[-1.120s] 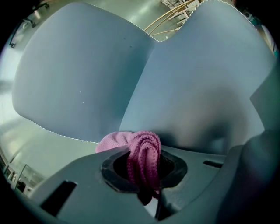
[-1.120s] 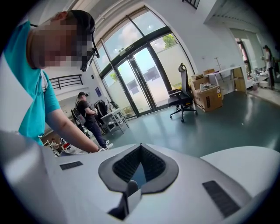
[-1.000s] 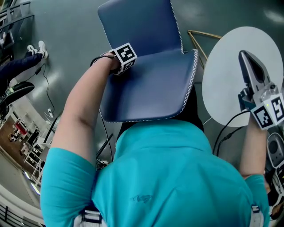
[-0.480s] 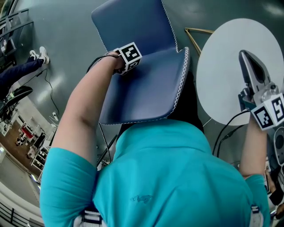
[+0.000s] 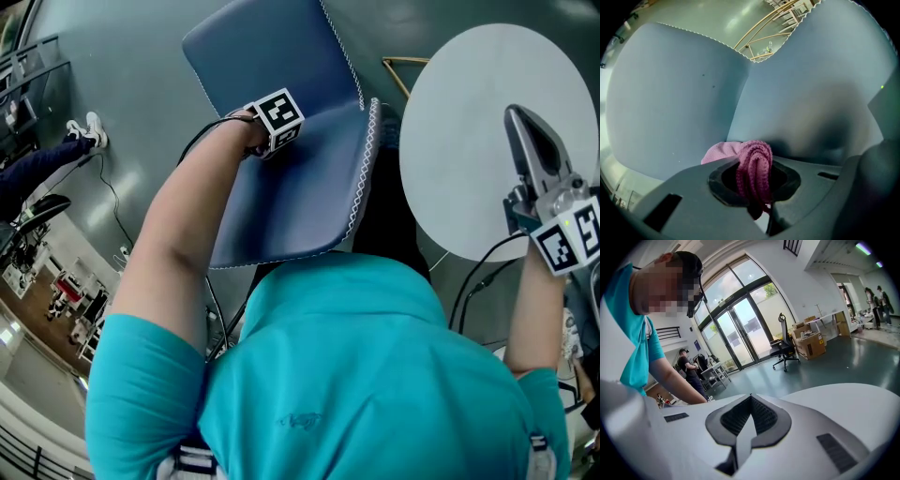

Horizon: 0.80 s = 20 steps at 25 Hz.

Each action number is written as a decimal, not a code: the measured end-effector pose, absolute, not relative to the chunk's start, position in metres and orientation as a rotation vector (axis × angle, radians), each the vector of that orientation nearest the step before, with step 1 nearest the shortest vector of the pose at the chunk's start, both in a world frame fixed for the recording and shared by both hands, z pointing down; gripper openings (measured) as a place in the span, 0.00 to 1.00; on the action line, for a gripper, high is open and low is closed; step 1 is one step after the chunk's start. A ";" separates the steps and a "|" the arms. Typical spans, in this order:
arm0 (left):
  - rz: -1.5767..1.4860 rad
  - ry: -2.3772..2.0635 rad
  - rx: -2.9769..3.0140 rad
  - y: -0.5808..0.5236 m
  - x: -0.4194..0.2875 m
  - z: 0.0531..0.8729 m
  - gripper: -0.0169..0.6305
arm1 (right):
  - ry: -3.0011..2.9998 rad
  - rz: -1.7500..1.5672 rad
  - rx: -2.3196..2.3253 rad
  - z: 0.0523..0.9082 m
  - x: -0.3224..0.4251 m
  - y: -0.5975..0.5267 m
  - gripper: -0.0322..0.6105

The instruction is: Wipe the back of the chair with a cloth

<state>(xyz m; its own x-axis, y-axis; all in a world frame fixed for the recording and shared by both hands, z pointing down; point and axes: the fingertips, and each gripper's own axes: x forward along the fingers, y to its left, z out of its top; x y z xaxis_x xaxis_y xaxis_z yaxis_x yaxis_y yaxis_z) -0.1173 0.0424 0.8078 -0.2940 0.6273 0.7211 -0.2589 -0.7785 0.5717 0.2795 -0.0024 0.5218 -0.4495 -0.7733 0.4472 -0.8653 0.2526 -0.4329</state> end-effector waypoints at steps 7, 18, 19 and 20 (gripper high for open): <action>2.036 0.495 1.455 0.034 -0.067 0.808 0.12 | -2.360 0.974 1.591 0.523 0.291 -0.006 0.04; 1.983 0.525 1.501 0.037 -0.019 0.800 0.12 | -2.335 0.980 1.641 0.510 0.307 0.003 0.04; 1.972 0.530 1.506 0.036 -0.015 0.799 0.12 | -2.328 0.983 1.643 0.510 0.306 0.005 0.04; 1.963 0.532 1.513 0.036 -0.010 0.799 0.12 | -2.324 0.990 1.648 0.510 0.307 0.006 0.04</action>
